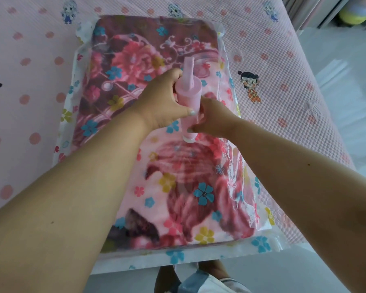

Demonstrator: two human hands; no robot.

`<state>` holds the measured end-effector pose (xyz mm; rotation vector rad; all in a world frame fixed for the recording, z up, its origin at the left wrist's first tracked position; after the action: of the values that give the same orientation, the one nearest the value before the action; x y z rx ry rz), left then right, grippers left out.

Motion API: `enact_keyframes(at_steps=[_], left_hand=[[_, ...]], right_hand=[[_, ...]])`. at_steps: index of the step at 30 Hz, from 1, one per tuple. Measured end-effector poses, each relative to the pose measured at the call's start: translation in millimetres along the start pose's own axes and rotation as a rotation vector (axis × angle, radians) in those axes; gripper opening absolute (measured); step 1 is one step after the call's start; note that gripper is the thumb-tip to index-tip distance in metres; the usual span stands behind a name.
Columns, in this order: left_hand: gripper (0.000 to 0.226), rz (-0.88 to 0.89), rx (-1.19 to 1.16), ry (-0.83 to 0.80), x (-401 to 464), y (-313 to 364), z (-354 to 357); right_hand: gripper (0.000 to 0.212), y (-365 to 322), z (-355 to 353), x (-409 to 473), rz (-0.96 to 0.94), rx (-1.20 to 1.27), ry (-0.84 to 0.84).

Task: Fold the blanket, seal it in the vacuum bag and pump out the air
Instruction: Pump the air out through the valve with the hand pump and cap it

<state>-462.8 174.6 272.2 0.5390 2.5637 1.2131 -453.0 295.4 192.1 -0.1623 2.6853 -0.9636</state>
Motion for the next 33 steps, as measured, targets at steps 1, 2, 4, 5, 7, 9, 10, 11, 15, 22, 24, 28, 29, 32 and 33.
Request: enact_keyframes(at_steps=[1, 2, 4, 5, 7, 9, 10, 11, 15, 22, 24, 28, 29, 32, 33], left_hand=[[0.065, 0.001, -0.010, -0.013, -0.5, -2.8, 1.7], [0.067, -0.006, -0.029, -0.013, -0.6, -7.4, 4.5], [0.059, -0.072, -0.089, 0.019, -3.9, -26.1, 13.4], [0.054, -0.135, -0.115, 0.037, -6.6, -41.0, 20.3], [0.046, -0.260, -0.111, 0.037, -13.7, -73.8, 38.8], [0.040, -0.308, -0.061, -0.008, -21.1, -98.0, 61.2], [0.038, -0.310, -0.040, -0.030, -23.9, -105.8, 71.4], [0.037, -0.312, -0.025, -0.040, -26.3, -111.8, 79.5], [0.036, -0.325, -0.024, 0.008, -28.3, -130.6, 96.3], [0.033, -0.242, -0.044, 0.104, -27.9, -138.5, 96.2], [0.035, -0.223, -0.055, 0.111, -27.7, -138.8, 95.4], [0.036, -0.167, -0.124, 0.150, -28.1, -133.3, 87.6], [0.037, -0.140, -0.148, 0.149, -28.3, -129.5, 85.0], [0.044, -0.042, -0.198, 0.087, -25.8, -112.7, 80.9], [0.048, -0.015, -0.192, 0.071, -24.1, -107.0, 80.6]], right_hand=[[0.057, -0.8, -1.7, -0.2, 0.005, -0.017, 0.040], [0.056, -0.3, -3.1, 0.1, 0.021, -0.024, 0.079], [0.055, 4.8, -7.4, 1.1, 0.073, 0.022, 0.149], [0.055, 9.4, -9.9, 1.7, 0.107, 0.072, 0.174], [0.055, 18.6, -12.7, 3.2, 0.165, 0.158, 0.192], [0.054, 24.4, -13.4, 3.4, 0.194, 0.196, 0.185], [0.055, 25.3, -13.7, 3.1, 0.194, 0.200, 0.179], [0.057, 24.9, -13.7, 3.0, 0.183, 0.197, 0.168], [0.062, 17.2, -16.0, 1.8, 0.112, 0.106, 0.140], [0.054, -8.4, -12.0, 0.0, -0.037, -0.146, 0.027], [0.056, -16.0, -8.7, 1.2, -0.086, -0.222, -0.014], [0.068, -19.5, -4.3, 4.8, -0.088, -0.351, 0.117], [0.069, -17.2, -3.5, 4.0, -0.057, -0.319, 0.175], [0.074, -9.9, -0.6, 0.0, 0.018, -0.183, 0.311], [0.077, -8.7, 1.7, -0.4, 0.026, -0.159, 0.332]])
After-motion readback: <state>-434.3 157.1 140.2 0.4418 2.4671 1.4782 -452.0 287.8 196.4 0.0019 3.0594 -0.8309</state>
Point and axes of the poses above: each hand's wrist, its own x-axis towards the middle knuckle, its own z-axis out of the palm, y = z × x, the point moved 8 cm from there along x, towards the middle knuckle, and after that the axes turned 1 degree about -y, right-handed, at the moved point
